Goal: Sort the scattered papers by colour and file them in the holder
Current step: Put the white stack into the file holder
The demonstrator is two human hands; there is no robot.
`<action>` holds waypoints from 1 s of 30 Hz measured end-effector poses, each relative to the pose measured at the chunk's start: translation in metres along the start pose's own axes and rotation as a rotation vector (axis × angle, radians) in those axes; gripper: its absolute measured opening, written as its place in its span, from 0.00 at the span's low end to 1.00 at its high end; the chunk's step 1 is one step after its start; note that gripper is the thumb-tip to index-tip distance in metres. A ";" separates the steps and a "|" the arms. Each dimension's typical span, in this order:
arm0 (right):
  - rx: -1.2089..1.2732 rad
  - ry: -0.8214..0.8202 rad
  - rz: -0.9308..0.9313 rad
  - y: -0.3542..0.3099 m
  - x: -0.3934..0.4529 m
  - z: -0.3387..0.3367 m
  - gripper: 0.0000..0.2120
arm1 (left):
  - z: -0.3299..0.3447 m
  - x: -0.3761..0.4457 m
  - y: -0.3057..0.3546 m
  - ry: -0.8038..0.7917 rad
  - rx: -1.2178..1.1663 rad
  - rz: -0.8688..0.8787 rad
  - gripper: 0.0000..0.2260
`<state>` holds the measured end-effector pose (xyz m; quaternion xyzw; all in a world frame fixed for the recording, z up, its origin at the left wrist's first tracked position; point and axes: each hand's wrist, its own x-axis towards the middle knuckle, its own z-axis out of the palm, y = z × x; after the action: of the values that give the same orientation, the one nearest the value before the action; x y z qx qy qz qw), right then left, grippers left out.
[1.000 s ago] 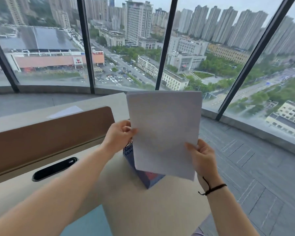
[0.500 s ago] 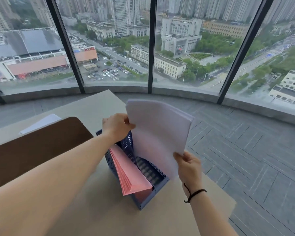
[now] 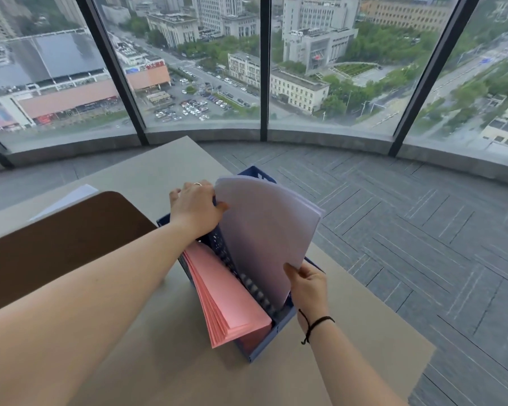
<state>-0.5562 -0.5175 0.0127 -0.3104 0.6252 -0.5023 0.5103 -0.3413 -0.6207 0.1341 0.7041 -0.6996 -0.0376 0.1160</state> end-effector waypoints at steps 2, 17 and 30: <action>-0.018 -0.009 0.010 0.005 -0.001 0.002 0.08 | 0.000 0.003 -0.005 0.004 -0.098 -0.005 0.11; -0.479 -0.171 0.019 0.004 -0.002 0.000 0.12 | -0.006 -0.024 -0.012 0.072 -0.369 -0.012 0.07; -0.441 -0.066 -0.003 0.011 -0.040 -0.013 0.12 | -0.019 -0.108 -0.061 0.282 -0.492 -0.076 0.09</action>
<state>-0.5555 -0.4745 0.0144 -0.4316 0.7025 -0.3436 0.4496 -0.2800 -0.5120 0.1278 0.6787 -0.6195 -0.1122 0.3781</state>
